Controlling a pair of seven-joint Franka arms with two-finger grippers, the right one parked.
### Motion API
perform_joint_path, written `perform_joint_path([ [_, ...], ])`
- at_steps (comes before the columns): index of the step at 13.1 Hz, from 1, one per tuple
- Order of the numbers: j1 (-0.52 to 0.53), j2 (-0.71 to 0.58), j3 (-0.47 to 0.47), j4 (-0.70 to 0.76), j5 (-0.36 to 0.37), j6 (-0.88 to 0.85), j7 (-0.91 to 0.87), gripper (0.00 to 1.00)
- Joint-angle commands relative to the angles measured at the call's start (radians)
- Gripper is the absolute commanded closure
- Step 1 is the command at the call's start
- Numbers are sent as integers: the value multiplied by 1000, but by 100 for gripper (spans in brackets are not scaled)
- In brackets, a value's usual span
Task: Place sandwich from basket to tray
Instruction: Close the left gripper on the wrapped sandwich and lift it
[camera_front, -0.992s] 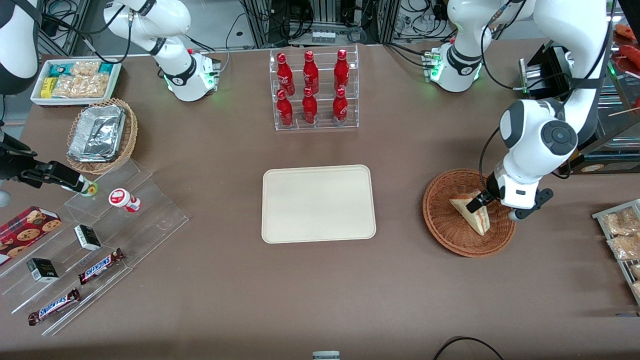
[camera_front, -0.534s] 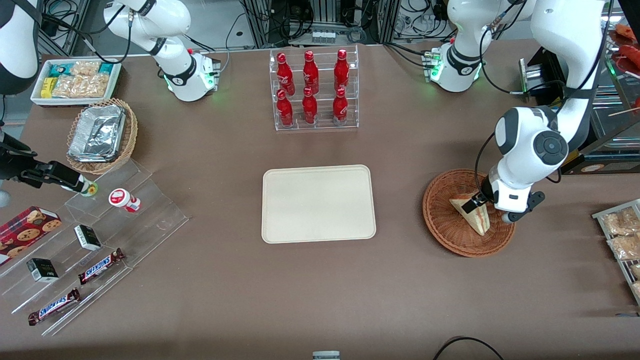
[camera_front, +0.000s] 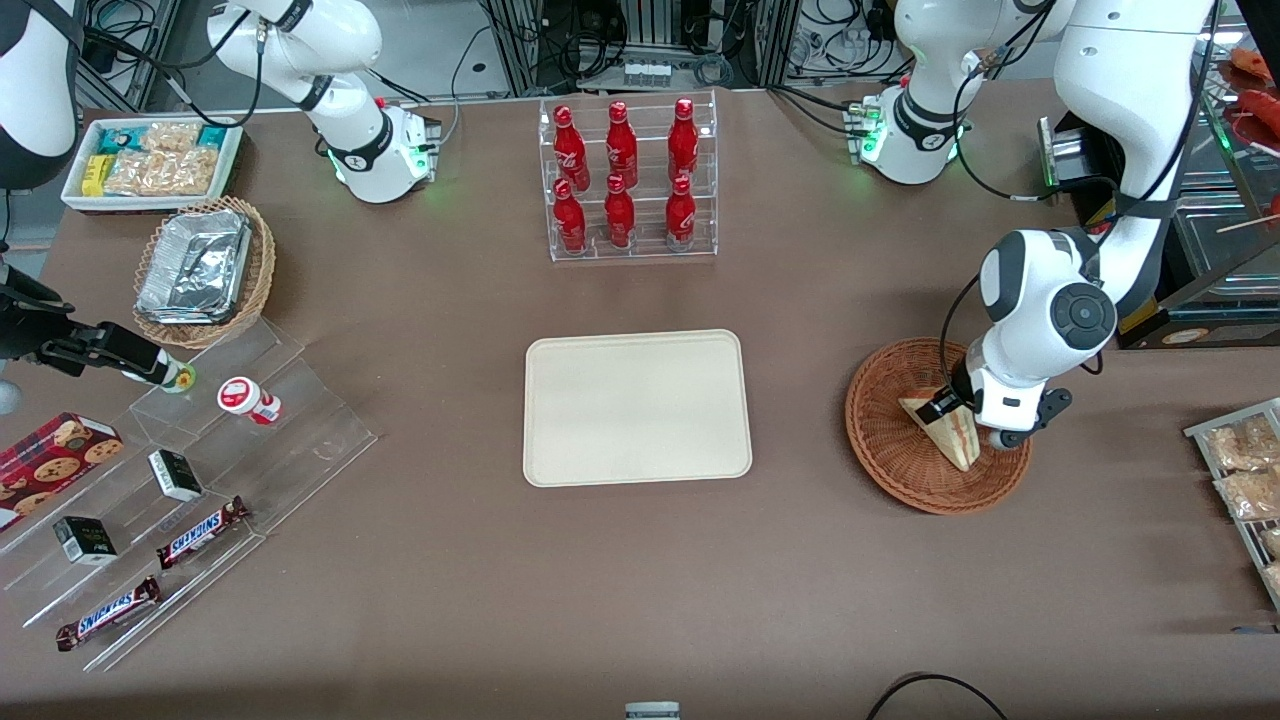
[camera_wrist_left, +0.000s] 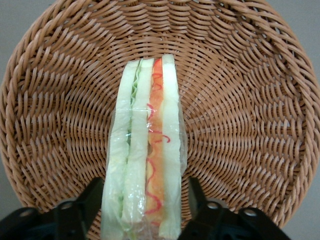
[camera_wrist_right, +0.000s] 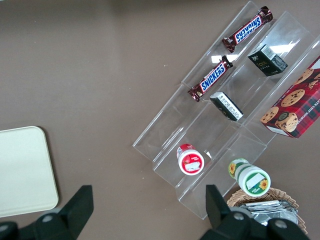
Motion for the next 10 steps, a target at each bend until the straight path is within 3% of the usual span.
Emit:
perform_joint_path([
  [1,-2,-16,0,1,19,-10,-23,100],
  [5,-9,-41,-9,57,65,-135,-21,100],
  [10,-142,2,-20,272,56,-381,-12,100],
])
